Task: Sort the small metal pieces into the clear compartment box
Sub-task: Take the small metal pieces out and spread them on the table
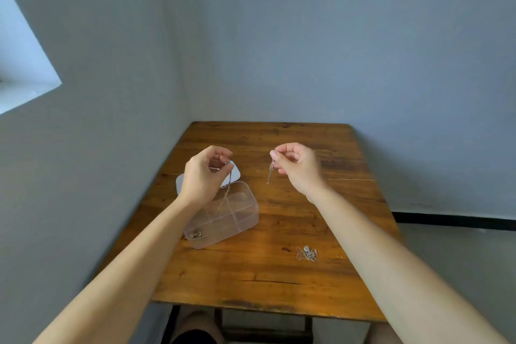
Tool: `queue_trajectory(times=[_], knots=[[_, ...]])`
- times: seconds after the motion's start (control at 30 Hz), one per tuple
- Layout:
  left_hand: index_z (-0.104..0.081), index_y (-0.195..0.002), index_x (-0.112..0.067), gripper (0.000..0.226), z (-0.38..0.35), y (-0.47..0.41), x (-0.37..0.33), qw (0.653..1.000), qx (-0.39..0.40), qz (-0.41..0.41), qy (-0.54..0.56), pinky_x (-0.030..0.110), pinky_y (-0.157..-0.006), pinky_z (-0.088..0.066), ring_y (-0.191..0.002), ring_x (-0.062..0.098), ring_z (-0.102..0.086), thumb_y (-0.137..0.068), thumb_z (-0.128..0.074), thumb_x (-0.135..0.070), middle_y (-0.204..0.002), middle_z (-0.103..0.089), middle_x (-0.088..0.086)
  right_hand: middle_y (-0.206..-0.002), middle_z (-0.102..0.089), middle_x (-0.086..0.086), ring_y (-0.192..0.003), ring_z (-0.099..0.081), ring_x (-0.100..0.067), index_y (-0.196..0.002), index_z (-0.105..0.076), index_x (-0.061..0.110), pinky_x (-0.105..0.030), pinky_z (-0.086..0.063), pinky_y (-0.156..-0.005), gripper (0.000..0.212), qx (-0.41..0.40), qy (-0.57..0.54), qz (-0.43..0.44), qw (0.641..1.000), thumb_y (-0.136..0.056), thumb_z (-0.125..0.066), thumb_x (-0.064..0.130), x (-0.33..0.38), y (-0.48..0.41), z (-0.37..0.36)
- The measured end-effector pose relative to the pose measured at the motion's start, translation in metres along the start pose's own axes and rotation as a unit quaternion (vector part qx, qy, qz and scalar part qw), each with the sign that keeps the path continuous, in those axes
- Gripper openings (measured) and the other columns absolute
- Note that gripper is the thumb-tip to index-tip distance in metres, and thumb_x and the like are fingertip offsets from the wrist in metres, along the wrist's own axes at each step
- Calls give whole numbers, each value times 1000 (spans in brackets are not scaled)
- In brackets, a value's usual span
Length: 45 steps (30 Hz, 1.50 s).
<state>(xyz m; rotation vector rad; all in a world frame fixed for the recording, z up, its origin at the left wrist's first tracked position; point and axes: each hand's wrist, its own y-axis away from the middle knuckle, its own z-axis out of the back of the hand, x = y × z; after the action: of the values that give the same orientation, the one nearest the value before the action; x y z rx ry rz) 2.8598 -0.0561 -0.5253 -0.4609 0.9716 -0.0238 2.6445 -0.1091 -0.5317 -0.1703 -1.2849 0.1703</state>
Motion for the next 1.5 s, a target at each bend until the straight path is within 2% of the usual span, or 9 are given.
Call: queue_trajectory(times=[0.2,0.33,0.6,0.67,0.8,0.87,1.13,1.37,1.5], knots=[[-69,-101,-12,20,-40,-7,-51,995,13,-59,76,14,-69,-52,-76,12,-63,-84,-75,-4,-84,-65,-1,-90,-74,-1,-78,-74,-11,-100,-70,14,-25,-61,-69,16,-45,15,-4,999,-90,-72,26,-5,12,62],[-69,-102,-11,20,-72,-2,-68,992,34,-71,94,17,-71,-54,-77,11,-64,-84,-75,-4,-85,-66,0,-89,-74,1,-78,-73,-11,-98,-70,17,-29,-62,-71,12,-62,30,-23,997,-90,-72,25,-22,27,100],[-67,-96,-18,20,-133,32,-38,994,101,-40,23,15,-65,-49,-73,8,-62,-83,-75,-5,-82,-62,-9,-87,-74,6,-82,-72,-12,-91,-66,29,-40,-61,-80,6,-81,85,-98,988,-90,-71,30,-78,64,141],[-66,-96,-21,21,-144,40,-25,992,122,-20,-4,16,-63,-47,-75,13,-64,-83,-75,-6,-83,-63,-7,-91,-73,10,-86,-71,-12,-90,-65,33,-41,-60,-83,7,-61,128,-128,982,-89,-71,31,-96,73,143],[-67,-110,-22,28,-157,61,5,972,219,26,-79,31,-79,-56,-91,14,-66,-83,-76,-17,-105,-68,-1,-107,-72,7,-95,-66,-9,-111,-69,23,-31,-55,-90,22,5,209,-179,961,-89,-72,26,-120,92,145],[-67,-116,-23,34,-158,69,15,960,256,25,-107,30,-87,-54,-101,13,-64,-83,-76,-20,-117,-66,0,-110,-71,5,-96,-65,-9,-117,-68,19,-29,-53,-90,28,5,208,-178,962,-89,-72,22,-121,95,145],[-64,-119,-23,34,-144,73,3,969,234,24,-70,19,-77,-50,-106,12,-63,-87,-73,-23,-122,-59,-1,-115,-67,7,-99,-63,-8,-122,-64,23,-22,-49,-86,31,34,225,-134,965,-92,-68,25,-97,85,135],[-65,-115,-24,30,-81,72,2,980,181,8,-78,26,-85,-53,-103,11,-60,-86,-74,-24,-115,-59,-3,-118,-67,3,-101,-64,-11,-122,-64,21,-26,-51,-90,30,68,188,-92,976,-92,-68,22,-70,69,77],[-66,-118,-20,31,-33,67,24,986,119,20,-112,14,-75,-46,-100,11,-60,-88,-71,-26,-113,-62,-4,-120,-65,3,-104,-61,-10,-125,-62,21,-25,-49,-89,31,112,176,-58,976,-94,-65,22,-53,69,28]])
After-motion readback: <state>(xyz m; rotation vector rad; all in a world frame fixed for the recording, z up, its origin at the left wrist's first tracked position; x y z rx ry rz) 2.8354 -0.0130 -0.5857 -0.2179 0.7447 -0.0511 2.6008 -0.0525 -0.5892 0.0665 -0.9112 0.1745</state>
